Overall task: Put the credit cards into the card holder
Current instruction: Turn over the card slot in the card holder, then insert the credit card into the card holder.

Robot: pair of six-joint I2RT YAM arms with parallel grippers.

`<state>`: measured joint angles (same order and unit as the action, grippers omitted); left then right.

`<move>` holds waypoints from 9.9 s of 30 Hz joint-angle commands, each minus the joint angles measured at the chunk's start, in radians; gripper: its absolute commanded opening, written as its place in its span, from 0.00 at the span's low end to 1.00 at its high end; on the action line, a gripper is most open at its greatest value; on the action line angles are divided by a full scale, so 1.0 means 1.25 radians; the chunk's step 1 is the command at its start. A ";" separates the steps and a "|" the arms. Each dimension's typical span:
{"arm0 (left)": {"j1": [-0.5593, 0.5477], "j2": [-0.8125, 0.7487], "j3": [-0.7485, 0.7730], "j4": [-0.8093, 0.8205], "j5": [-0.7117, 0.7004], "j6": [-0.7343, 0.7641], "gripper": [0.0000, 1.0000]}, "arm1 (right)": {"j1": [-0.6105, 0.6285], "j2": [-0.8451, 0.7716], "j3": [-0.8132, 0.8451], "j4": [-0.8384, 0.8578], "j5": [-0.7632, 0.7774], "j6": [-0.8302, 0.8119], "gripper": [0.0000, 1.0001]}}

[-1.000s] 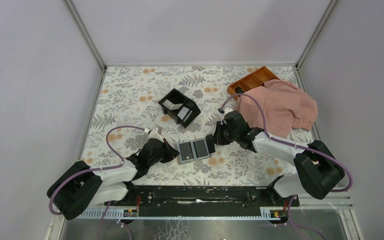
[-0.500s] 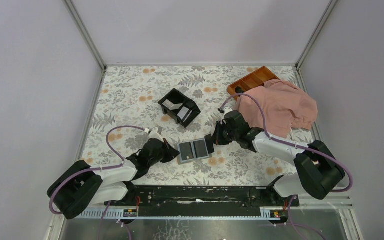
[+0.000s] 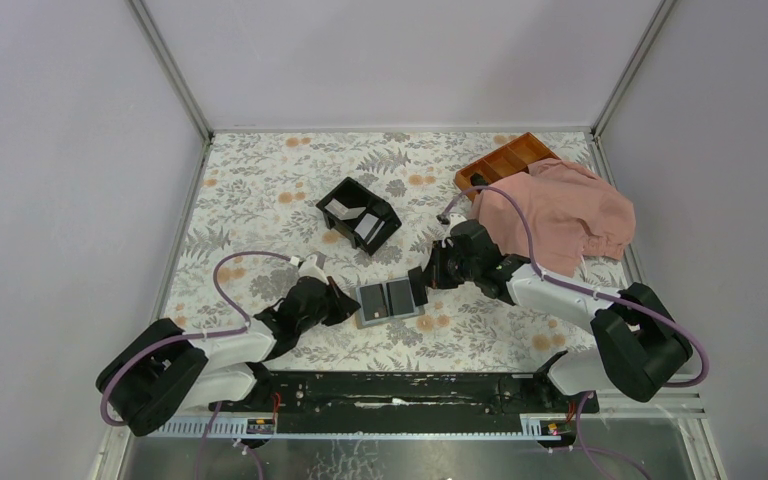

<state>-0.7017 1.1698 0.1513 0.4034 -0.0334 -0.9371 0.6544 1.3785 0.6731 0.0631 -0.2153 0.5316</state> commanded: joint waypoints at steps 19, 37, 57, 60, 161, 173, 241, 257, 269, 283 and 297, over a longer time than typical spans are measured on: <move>-0.019 0.054 -0.001 -0.028 -0.011 0.006 0.01 | -0.001 -0.050 0.032 0.087 -0.065 0.055 0.00; -0.026 0.062 -0.002 -0.024 -0.011 0.001 0.00 | 0.092 0.082 0.066 0.182 -0.063 0.100 0.00; -0.026 0.015 0.007 -0.093 -0.024 0.008 0.02 | 0.122 0.218 0.095 0.216 -0.059 0.102 0.00; -0.026 -0.025 0.014 -0.146 -0.046 0.010 0.09 | 0.122 0.234 0.095 0.226 -0.062 0.103 0.00; -0.092 0.111 0.115 -0.101 -0.127 0.003 0.09 | 0.034 0.093 -0.008 0.195 -0.055 0.090 0.00; -0.093 0.101 0.113 -0.112 -0.132 0.005 0.08 | 0.014 0.145 -0.063 0.331 -0.127 0.186 0.00; -0.123 0.091 0.104 -0.105 -0.160 -0.011 0.05 | 0.043 0.260 -0.253 0.659 -0.105 0.439 0.00; -0.125 0.063 0.105 -0.134 -0.166 -0.006 0.13 | 0.058 0.283 -0.243 0.690 -0.064 0.440 0.00; -0.126 -0.015 0.121 -0.210 -0.211 0.000 0.27 | 0.058 0.297 -0.211 0.667 -0.066 0.423 0.00; -0.125 -0.064 0.073 -0.233 -0.304 -0.022 0.34 | 0.058 0.295 -0.211 0.668 -0.069 0.421 0.00; -0.125 -0.016 0.048 -0.147 -0.288 -0.033 0.18 | 0.056 0.324 -0.194 0.664 -0.090 0.414 0.00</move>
<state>-0.8532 1.1301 0.2295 0.1684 -0.3687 -0.9768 0.7197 1.7538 0.4118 0.9337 -0.3435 1.0935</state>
